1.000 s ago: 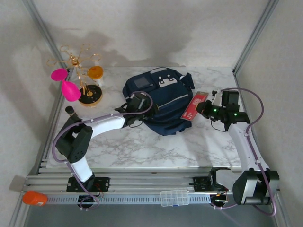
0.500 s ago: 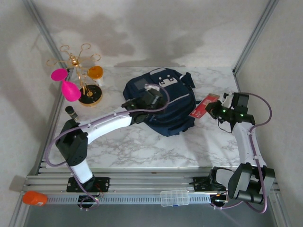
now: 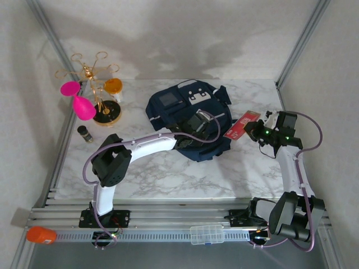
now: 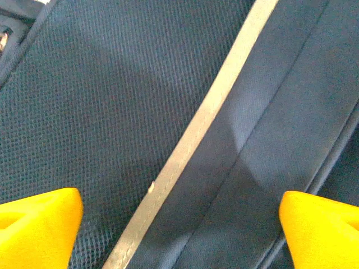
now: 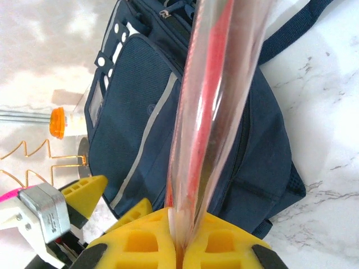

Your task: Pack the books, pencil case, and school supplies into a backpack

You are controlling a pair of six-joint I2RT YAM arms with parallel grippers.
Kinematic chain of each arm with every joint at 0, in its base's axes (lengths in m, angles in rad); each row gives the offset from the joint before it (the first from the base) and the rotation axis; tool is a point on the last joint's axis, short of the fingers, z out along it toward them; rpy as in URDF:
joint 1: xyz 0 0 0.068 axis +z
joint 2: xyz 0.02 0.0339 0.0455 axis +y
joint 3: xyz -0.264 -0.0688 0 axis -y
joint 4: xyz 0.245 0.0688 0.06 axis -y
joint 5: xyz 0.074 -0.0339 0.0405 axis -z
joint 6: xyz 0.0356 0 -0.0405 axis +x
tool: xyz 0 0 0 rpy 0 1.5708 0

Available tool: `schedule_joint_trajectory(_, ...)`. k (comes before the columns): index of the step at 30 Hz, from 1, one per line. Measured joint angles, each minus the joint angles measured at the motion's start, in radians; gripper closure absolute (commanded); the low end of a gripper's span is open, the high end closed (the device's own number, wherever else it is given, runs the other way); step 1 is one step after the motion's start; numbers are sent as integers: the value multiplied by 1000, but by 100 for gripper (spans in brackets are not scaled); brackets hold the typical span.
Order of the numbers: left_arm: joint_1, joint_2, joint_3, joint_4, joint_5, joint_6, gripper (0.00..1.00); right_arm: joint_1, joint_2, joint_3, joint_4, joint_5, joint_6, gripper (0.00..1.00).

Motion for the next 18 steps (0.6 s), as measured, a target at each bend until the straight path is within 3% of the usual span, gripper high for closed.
schedule_joint_trajectory(6, 11, 1, 39, 3, 39, 13, 11, 0, 16, -2, 1, -8, -4, 100)
schedule_joint_trajectory(12, -34, -6, 6, 3, 93, 60, 7, 0, 18, -2, 12, -21, -3, 100)
schedule_joint_trajectory(18, -41, -3, -16, 5, 49, 74, 10, 0, 18, -19, 33, -23, -3, 100)
